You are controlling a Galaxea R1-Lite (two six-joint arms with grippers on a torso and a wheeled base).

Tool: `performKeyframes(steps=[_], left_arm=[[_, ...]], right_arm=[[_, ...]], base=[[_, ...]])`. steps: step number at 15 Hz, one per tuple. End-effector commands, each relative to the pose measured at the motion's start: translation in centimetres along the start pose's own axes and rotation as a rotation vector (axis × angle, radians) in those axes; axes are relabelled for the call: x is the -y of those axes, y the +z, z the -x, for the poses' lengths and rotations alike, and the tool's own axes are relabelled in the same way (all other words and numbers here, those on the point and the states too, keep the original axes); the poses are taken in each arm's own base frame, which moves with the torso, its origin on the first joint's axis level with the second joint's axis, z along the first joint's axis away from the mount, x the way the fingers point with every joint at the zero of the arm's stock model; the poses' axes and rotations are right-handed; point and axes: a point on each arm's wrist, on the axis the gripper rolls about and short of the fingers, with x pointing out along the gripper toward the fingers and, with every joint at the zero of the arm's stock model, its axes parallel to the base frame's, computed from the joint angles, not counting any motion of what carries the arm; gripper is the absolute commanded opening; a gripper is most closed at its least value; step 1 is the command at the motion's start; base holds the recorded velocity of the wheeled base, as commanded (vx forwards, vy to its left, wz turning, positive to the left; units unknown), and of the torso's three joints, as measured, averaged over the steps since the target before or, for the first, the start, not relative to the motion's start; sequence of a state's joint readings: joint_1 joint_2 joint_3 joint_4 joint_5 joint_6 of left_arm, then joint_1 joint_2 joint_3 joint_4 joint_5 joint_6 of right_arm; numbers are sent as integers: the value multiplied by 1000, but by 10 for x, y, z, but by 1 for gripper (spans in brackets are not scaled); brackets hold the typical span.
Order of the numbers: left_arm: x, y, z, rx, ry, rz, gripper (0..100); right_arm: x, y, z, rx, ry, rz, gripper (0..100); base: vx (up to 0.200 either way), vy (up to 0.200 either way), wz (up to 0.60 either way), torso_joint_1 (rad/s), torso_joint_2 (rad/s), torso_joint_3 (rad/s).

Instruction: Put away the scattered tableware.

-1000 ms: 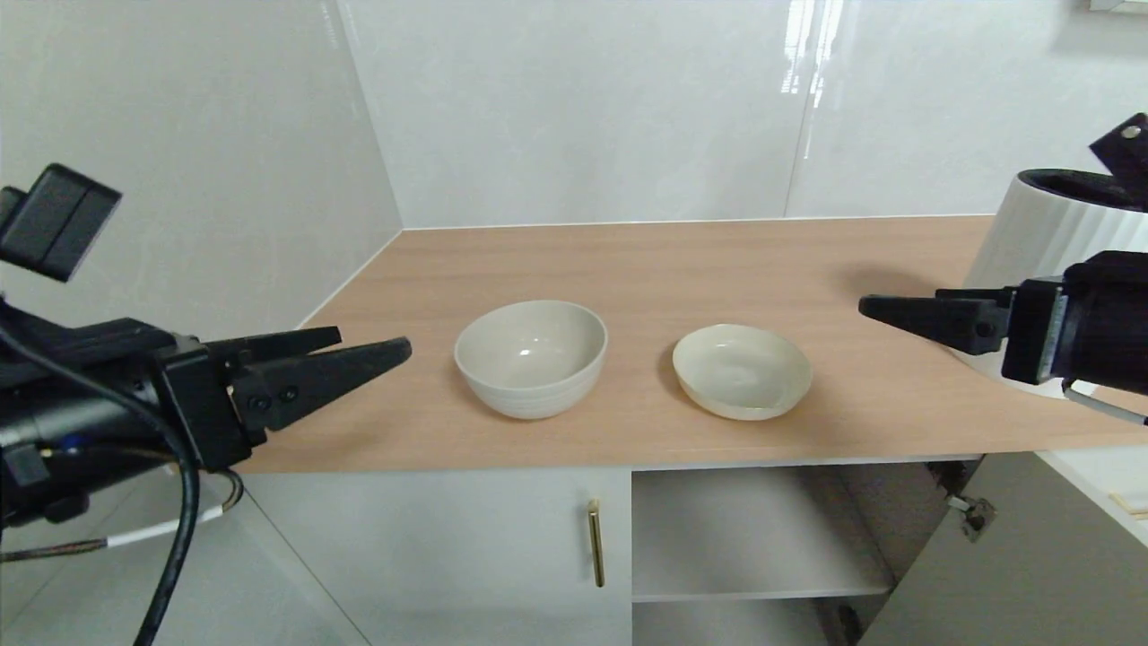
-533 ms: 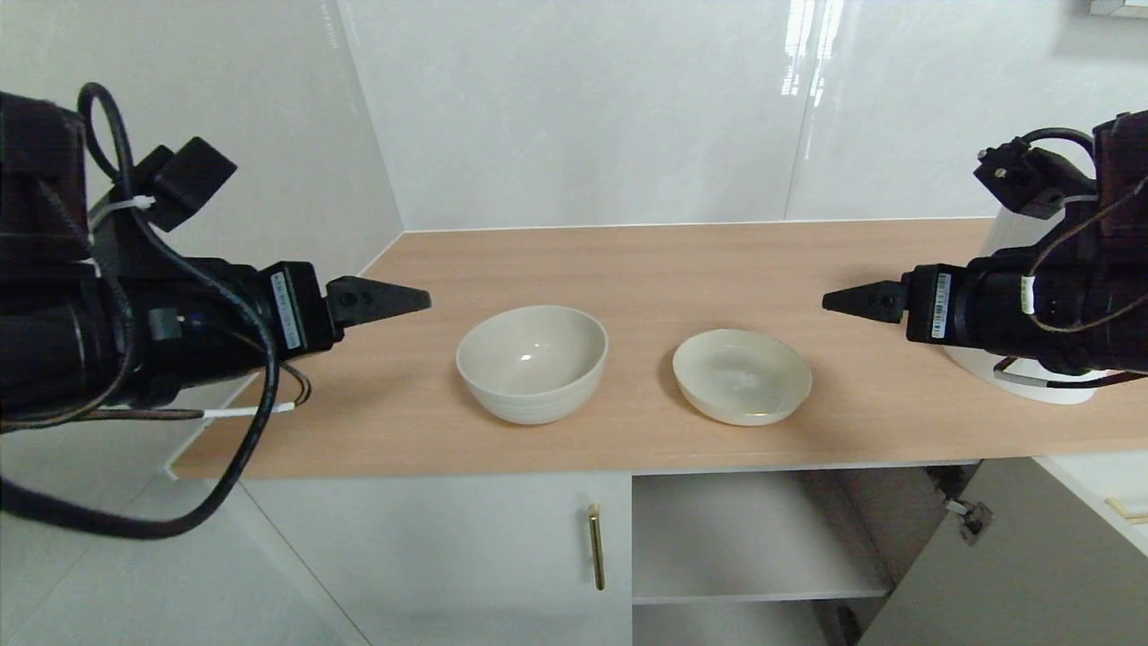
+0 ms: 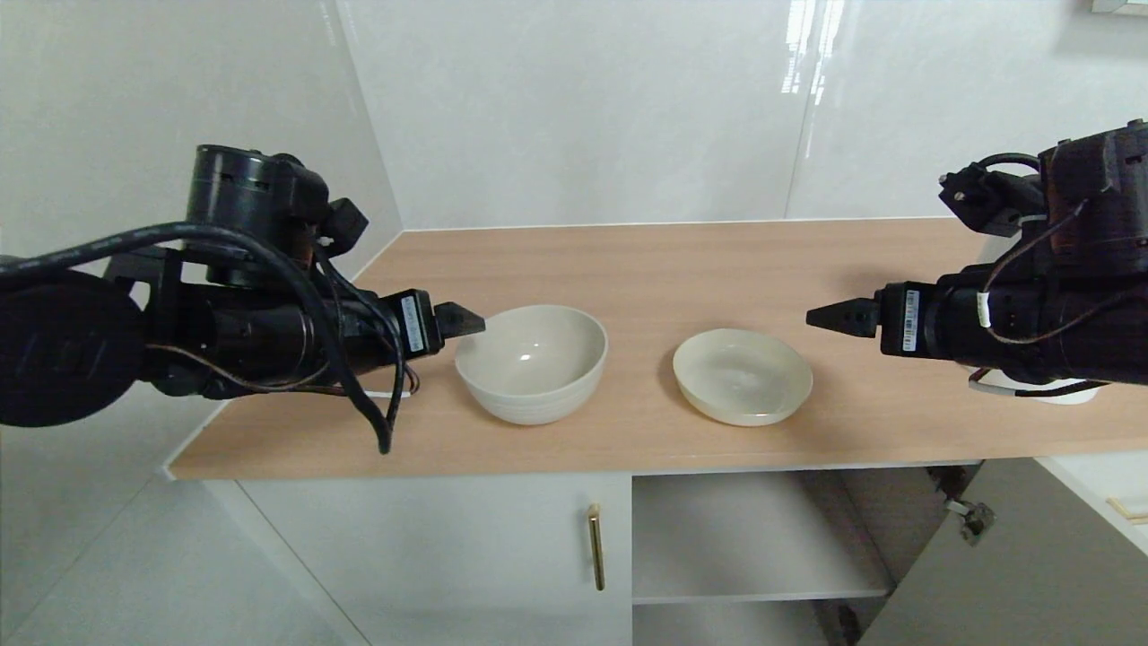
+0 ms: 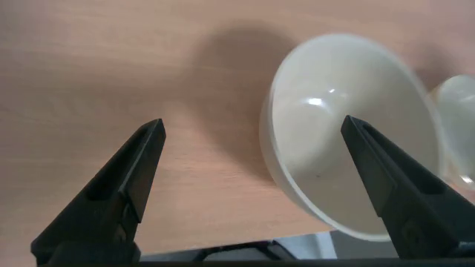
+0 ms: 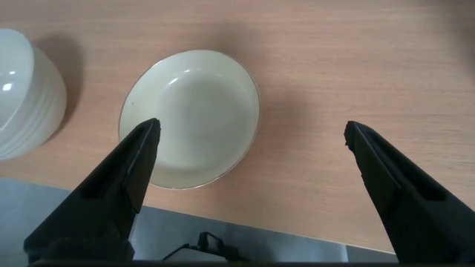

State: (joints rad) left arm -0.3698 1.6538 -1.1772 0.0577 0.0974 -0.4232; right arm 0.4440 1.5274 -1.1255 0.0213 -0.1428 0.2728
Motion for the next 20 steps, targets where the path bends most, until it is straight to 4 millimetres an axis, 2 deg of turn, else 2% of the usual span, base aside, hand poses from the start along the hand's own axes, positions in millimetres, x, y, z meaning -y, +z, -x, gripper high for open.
performKeyframes(steps=[1,7,8,13,16,17,20], left_arm=[[2,-7,-16,-40,10,-7,100],[7,-14,-28,-61,1,-18,100],[7,-14,-28,-61,1,-18,0],[12,-13,-26,-36,-21,8,0],[13,-2,-1,24,-52,22,0],[13,1,14,52,-67,27,0],[12,6,41,94,-120,30,0]], right_arm=[[0,0,0,-2,0,0,100],[0,1,2,6,-1,-1,100],[0,1,2,6,-1,-1,100],[0,0,0,4,-11,0,100],[0,-2,-8,-14,-25,3,100],[-1,-3,-19,-22,-77,6,100],[-1,-11,-43,-60,-151,-4,100]], base=[[0,0,0,0,0,0],[0,0,0,0,0,0],[0,0,0,0,0,0],[0,0,0,0,0,0],[0,0,0,0,0,0],[0,0,0,0,0,0],[0,0,0,0,0,0]])
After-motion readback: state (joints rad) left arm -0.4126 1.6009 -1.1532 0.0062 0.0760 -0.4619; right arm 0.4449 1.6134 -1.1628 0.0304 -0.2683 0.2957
